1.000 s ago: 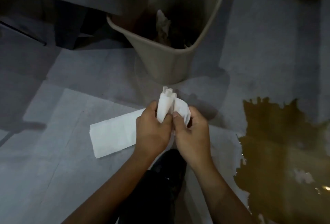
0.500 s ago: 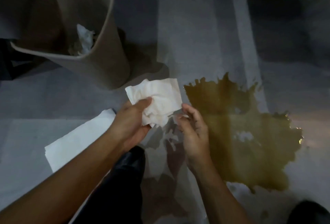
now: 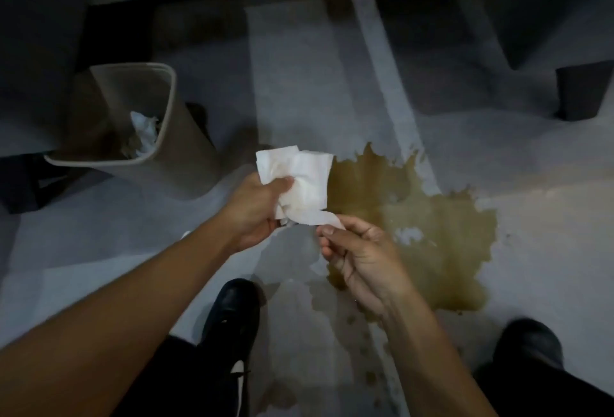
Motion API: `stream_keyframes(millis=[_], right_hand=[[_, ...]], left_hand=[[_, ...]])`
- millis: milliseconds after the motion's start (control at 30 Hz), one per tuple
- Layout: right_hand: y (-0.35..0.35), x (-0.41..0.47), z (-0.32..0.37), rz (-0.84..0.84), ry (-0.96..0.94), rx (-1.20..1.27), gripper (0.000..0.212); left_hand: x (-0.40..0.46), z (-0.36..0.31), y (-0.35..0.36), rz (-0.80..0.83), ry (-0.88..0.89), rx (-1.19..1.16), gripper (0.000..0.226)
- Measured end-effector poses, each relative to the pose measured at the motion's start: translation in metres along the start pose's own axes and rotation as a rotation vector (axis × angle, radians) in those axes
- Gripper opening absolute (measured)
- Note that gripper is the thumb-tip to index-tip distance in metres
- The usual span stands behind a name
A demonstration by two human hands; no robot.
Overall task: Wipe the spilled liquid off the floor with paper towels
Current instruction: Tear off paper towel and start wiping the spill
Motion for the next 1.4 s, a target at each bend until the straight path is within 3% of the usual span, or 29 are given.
stream_keyframes(millis=[133, 233, 333, 500, 567, 767, 833, 1033, 1133, 1233, 1300, 1400], right_hand=[[-0.025, -0.004, 0.022, -0.209, -0.192, -0.170, 0.018], [-0.043, -0.005, 0.023, -0.288, -0.268, -0.449, 0.023], [-0.067, -0.011, 0.016, -0.352, -0.314, -0.881, 0.048], [-0.107, -0.026, 0.004, -0.323, -0.299, -1.482, 0.102], [-0.129, -0.028, -0.007, -0.383, -0.316, -1.636, 0.102], [-0.187, -0.063, -0.036, -0.572, -0.457, -1.365, 0.064], [-0.208, -0.071, -0.044, -0.695, -0.418, -1.312, 0.058], [-0.276, -0.066, -0.029, -1.024, -0.298, -1.275, 0.062], [-0.290, -0.054, 0.009, -1.164, -0.378, -1.184, 0.042], [-0.299, -0.038, 0.060, -1.232, -0.479, -1.222, 0.038], [-0.310, -0.020, 0.090, -1.251, -0.518, -1.294, 0.046], [-0.327, 0.009, 0.125, -1.298, -0.490, -1.405, 0.040]], left_hand=[[-0.010, 0.048, 0.017, 0.020, -0.092, -0.137, 0.032], [-0.024, 0.076, 0.032, 0.037, -0.132, -0.237, 0.037], [-0.036, 0.094, 0.052, 0.059, -0.154, -0.153, 0.031], [-0.050, 0.127, 0.092, 0.121, -0.210, 0.069, 0.016], [-0.056, 0.138, 0.110, 0.162, -0.264, 0.103, 0.014], [-0.069, 0.171, 0.134, 0.569, -0.399, 0.235, 0.027], [-0.071, 0.177, 0.138, 0.612, -0.413, 0.297, 0.014], [-0.028, 0.197, 0.094, 0.259, -0.129, 0.772, 0.025], [-0.001, 0.189, 0.067, 0.170, -0.037, 0.928, 0.032], [0.028, 0.188, 0.043, 0.111, 0.088, 1.191, 0.047], [0.044, 0.190, 0.032, 0.108, 0.030, 1.439, 0.070], [0.055, 0.196, 0.021, 0.102, -0.152, 1.496, 0.099]])
Point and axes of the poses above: each hand's wrist, its own x-axis towards the middle knuckle, its own y-axis out of the palm, z = x × y, the point moved 1 cm from there along x, towards the middle knuckle, and after that the axes turned 13 degrees about y, right-handed, at the moved point
